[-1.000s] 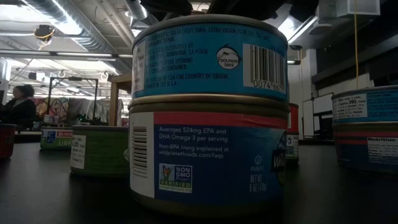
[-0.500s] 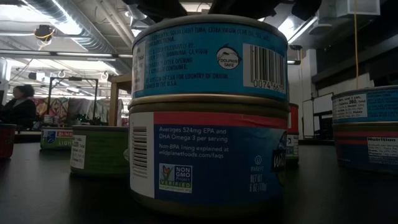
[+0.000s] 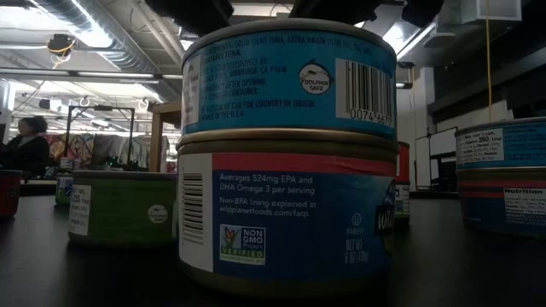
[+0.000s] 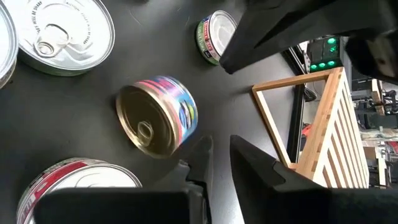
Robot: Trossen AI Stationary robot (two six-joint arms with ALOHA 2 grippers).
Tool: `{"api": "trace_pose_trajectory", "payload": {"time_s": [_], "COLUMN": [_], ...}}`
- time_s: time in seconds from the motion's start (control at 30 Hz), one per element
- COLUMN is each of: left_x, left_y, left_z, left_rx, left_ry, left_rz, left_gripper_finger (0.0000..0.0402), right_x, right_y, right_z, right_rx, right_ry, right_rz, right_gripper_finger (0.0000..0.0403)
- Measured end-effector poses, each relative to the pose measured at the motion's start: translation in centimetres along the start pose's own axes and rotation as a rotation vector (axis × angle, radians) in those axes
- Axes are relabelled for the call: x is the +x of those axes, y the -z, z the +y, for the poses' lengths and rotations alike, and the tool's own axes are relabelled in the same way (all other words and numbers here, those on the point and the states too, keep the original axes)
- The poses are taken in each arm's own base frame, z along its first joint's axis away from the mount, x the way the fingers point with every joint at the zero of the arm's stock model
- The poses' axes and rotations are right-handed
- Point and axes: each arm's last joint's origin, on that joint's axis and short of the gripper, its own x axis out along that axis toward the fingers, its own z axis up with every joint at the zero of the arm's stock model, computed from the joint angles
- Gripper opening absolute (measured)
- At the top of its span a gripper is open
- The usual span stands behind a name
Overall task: Stack canned seafood by type on shelf
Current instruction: Put the blue and pink tuna can aligne white the other blue and pink tuna can on the shelf
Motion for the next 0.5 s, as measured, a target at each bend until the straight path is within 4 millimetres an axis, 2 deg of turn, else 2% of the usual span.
{"api": "trace_pose_trajectory", "payload": {"time_s": [0.2, 0.37, 0.5], "left_x": [0.0, 0.04, 0.31], "left_y": [0.58, 0.57, 0.67], "left_z": [0.09, 0.34, 0.29], "left_rx": [-0.014, -0.12, -0.217], "left_ry": [-0.005, -0.032, -0.044], "left_rz": [0.059, 0.057, 0.063], "left_gripper_finger": [0.0055, 0.0127, 0.0183], "right_x": [-0.02, 0.11, 0.44], "right_y": [-0.02, 0.01, 0.19], "right_z": [0.01, -0.08, -0.45], "right_rx": [0.008, 0.018, 0.099], "right_ry": [-0.008, -0.031, -0.03], "right_rz": [-0.004, -0.01, 0.001], "right_gripper_finger": [0.0058, 0.0058, 0.0059]}}
